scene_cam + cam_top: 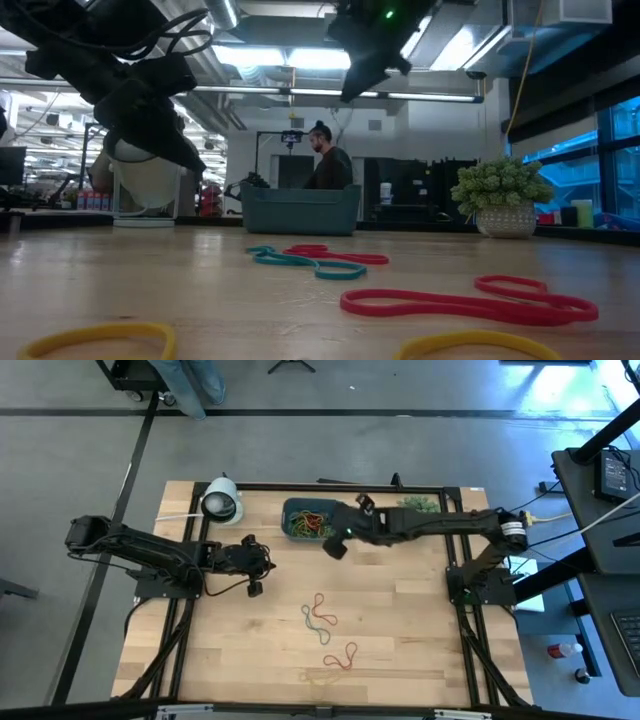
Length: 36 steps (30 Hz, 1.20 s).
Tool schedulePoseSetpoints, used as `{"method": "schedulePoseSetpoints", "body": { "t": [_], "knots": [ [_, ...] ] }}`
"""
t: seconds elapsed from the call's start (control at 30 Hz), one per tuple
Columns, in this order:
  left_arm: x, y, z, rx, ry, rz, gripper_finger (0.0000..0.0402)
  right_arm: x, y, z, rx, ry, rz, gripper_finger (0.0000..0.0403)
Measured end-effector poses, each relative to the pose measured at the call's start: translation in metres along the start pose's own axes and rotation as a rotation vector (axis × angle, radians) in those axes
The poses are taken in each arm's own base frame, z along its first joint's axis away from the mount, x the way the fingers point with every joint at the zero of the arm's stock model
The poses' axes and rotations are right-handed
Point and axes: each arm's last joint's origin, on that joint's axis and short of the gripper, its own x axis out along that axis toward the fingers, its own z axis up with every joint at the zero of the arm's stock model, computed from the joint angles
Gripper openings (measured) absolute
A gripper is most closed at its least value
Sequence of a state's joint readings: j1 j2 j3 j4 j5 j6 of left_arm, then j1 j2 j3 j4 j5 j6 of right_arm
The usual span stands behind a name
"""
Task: Pick and place rubber bands into bin
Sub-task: Put the blue rubber band into the blue bin, then put the red rubber band into the blue bin
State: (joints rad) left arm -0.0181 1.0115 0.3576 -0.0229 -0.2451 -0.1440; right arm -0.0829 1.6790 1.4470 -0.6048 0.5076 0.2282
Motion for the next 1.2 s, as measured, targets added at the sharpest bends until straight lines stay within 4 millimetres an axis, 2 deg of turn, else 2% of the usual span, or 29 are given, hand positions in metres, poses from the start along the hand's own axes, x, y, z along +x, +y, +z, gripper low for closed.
{"method": "schedulePoseSetpoints", "body": {
  "t": [0.17, 0.33, 0.47, 0.57, 0.73, 1.0, 1.1, 1.2],
  "knots": [
    [0.000, 0.000, 0.000, 0.001, 0.001, 0.000, 0.0005, 0.041, -0.014, 0.003, -0.002, 0.011, -0.060, 0.0000],
    [0.000, 0.000, 0.000, 0.001, 0.003, -0.001, 0.0001, 0.089, -0.022, -0.011, -0.012, 0.096, -0.098, 0.0000],
    [0.000, 0.000, 0.000, 0.002, 0.003, -0.002, 0.0005, 0.119, -0.024, -0.022, 0.002, 0.153, -0.039, 0.0001],
    [0.000, 0.000, 0.000, 0.012, 0.003, -0.002, 0.0004, 0.133, -0.022, -0.029, 0.020, 0.184, 0.010, 0.0011],
    [0.000, 0.000, 0.000, 0.012, 0.003, -0.002, 0.0002, 0.136, -0.021, -0.031, 0.039, 0.195, 0.018, 0.0045],
    [0.000, 0.000, 0.000, 0.011, 0.004, -0.003, 0.0002, 0.128, -0.023, -0.026, 0.039, 0.192, 0.020, 0.0113],
    [0.000, 0.000, 0.000, 0.009, 0.004, -0.002, 0.0002, 0.117, -0.023, -0.023, 0.020, 0.213, 0.023, 0.0122],
    [0.000, 0.000, 0.000, 0.009, 0.005, -0.001, 0.0004, 0.099, -0.020, -0.021, -0.033, 0.226, -0.016, 0.0111]
  ]
}}
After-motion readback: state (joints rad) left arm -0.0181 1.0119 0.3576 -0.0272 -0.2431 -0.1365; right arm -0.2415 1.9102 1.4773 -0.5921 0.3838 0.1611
